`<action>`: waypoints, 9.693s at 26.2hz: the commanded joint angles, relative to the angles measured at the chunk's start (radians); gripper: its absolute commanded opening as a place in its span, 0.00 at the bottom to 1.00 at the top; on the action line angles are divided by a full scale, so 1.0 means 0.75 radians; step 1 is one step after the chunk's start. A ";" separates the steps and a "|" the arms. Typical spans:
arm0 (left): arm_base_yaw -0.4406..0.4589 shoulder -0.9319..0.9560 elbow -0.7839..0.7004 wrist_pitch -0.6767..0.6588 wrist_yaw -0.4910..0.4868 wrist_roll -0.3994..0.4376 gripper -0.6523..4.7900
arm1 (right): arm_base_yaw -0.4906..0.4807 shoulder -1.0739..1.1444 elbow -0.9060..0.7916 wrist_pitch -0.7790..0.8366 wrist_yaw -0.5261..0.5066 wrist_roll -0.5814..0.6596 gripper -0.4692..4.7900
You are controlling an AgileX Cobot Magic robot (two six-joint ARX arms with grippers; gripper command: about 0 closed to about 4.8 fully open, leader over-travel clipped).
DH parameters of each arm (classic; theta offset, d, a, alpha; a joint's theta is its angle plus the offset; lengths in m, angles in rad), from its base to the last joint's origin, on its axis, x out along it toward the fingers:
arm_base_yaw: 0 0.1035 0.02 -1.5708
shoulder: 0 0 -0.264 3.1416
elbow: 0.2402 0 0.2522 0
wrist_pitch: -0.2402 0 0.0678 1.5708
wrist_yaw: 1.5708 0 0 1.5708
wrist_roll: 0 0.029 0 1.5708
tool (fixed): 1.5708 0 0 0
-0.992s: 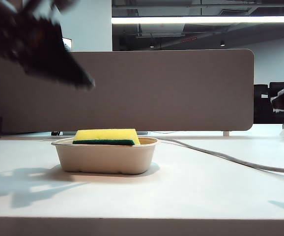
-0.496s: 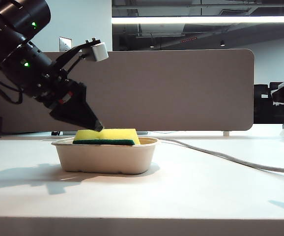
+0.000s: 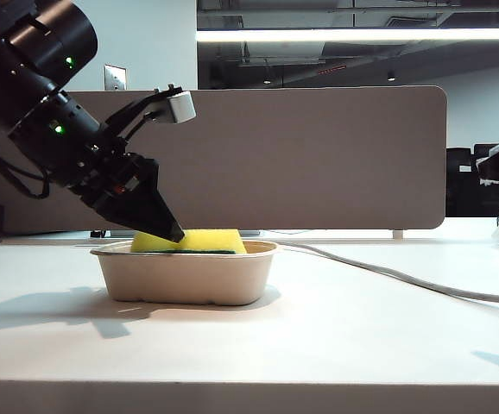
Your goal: Take out the cleaning sponge from the paper lunch box and place it on the table.
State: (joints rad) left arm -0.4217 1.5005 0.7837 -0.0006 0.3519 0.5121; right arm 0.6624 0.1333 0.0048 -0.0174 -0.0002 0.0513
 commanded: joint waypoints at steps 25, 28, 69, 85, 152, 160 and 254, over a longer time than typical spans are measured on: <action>0.000 -0.002 0.020 0.023 -0.091 -0.095 0.11 | 0.001 0.002 0.001 0.019 0.001 0.001 0.08; 0.000 -0.002 0.059 0.021 -0.091 -0.110 0.11 | 0.000 0.002 0.001 0.019 0.001 0.001 0.08; -0.001 0.313 0.307 -0.368 -0.085 -0.141 0.76 | 0.001 0.002 0.001 0.019 0.001 0.001 0.08; -0.001 0.453 0.308 -0.382 -0.145 -0.143 0.11 | 0.000 0.002 0.001 0.019 0.001 0.001 0.08; 0.343 -0.097 0.521 -1.093 -0.536 -0.379 0.66 | 0.002 0.002 0.001 0.019 0.001 0.001 0.08; 0.343 -0.097 0.521 -1.107 -0.451 -0.384 0.83 | 0.002 0.002 0.001 0.019 0.001 0.001 0.08; 0.457 -1.869 0.006 -0.721 -0.441 -0.599 0.11 | -0.894 -0.172 0.001 0.019 0.001 0.001 0.08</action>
State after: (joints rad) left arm -0.1097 0.1329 0.8562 -0.6872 0.0227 0.0566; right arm -0.0097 0.0032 0.0048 -0.0181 -0.0002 0.0513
